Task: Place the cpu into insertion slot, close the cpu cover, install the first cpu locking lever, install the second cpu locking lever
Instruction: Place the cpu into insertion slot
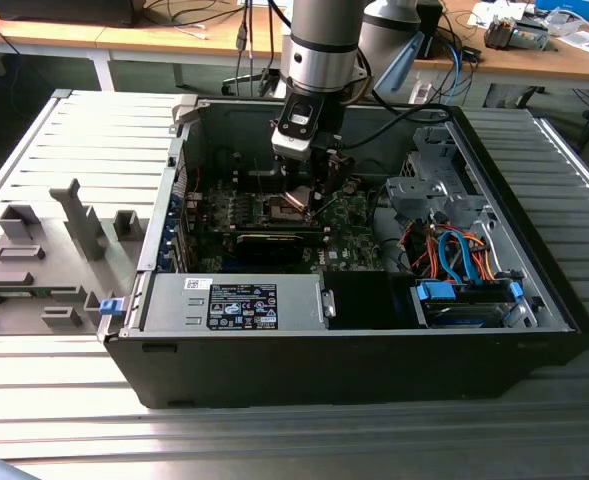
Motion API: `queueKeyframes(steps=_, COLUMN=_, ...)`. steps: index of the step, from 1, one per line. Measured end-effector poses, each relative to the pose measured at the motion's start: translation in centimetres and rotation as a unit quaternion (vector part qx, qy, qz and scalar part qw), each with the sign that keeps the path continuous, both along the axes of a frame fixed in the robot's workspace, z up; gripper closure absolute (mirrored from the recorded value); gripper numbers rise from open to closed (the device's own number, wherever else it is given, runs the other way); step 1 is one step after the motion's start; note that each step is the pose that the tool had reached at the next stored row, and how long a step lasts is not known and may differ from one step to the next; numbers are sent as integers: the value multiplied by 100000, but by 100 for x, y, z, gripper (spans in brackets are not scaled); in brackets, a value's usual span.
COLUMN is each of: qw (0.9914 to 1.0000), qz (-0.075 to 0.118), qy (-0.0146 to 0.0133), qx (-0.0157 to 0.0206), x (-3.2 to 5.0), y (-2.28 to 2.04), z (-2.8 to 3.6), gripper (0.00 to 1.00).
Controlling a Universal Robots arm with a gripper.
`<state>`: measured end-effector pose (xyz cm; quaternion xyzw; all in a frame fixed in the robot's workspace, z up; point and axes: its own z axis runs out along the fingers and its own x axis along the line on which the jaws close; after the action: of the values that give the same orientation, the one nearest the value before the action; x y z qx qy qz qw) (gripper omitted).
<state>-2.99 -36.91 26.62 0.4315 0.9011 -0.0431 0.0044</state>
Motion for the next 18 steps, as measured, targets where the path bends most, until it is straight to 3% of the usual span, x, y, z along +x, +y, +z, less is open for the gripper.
queueKeyframes(steps=18, qw=99999, qz=-420, qy=-2, qx=68, x=0, y=-13, z=0, gripper=46)
